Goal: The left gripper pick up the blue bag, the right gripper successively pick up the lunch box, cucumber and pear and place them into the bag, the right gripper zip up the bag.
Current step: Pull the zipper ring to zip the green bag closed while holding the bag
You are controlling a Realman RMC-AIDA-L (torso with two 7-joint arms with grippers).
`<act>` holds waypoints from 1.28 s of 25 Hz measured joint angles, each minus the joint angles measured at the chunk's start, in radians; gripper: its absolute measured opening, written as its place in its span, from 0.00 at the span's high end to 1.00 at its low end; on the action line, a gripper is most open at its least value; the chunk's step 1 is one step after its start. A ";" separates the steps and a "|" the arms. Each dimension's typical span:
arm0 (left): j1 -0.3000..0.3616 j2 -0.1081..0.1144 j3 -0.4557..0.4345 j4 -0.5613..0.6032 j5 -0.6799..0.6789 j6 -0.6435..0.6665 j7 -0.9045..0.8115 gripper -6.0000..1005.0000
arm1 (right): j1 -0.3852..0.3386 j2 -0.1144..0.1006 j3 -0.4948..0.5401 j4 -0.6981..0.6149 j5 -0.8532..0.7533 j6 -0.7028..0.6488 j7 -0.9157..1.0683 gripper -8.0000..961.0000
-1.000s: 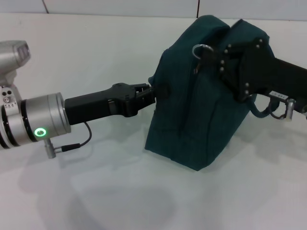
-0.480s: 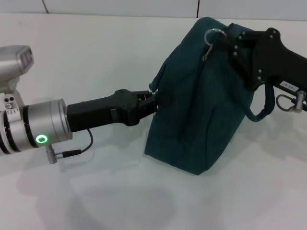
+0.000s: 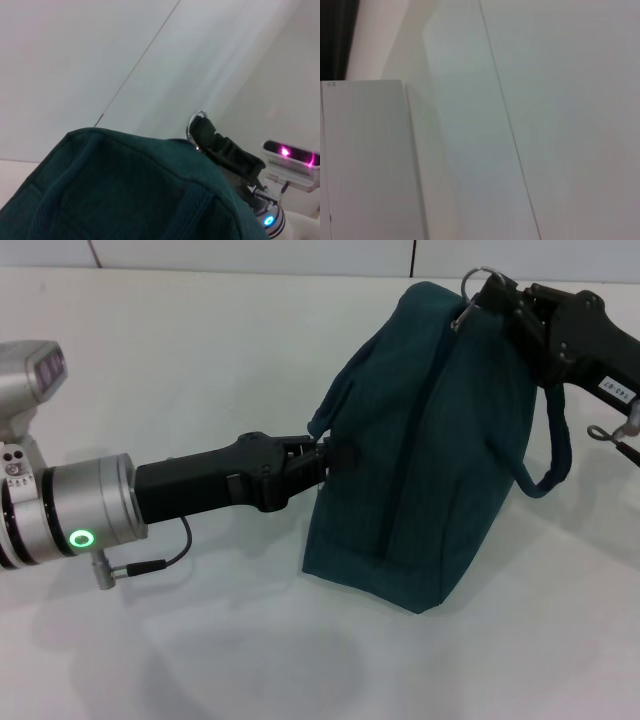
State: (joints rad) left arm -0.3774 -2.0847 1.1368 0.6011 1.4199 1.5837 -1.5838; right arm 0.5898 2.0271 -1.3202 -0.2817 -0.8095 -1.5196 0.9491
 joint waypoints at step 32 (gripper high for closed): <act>0.002 0.006 -0.109 -0.033 -0.020 0.022 -0.005 0.76 | 0.022 0.001 -0.014 0.050 0.096 0.273 0.302 0.99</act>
State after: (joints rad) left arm -0.3752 -2.0789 1.0274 0.5684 1.3999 1.6052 -1.5893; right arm 0.6117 2.0279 -1.3346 -0.2321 -0.7132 -1.2468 1.2506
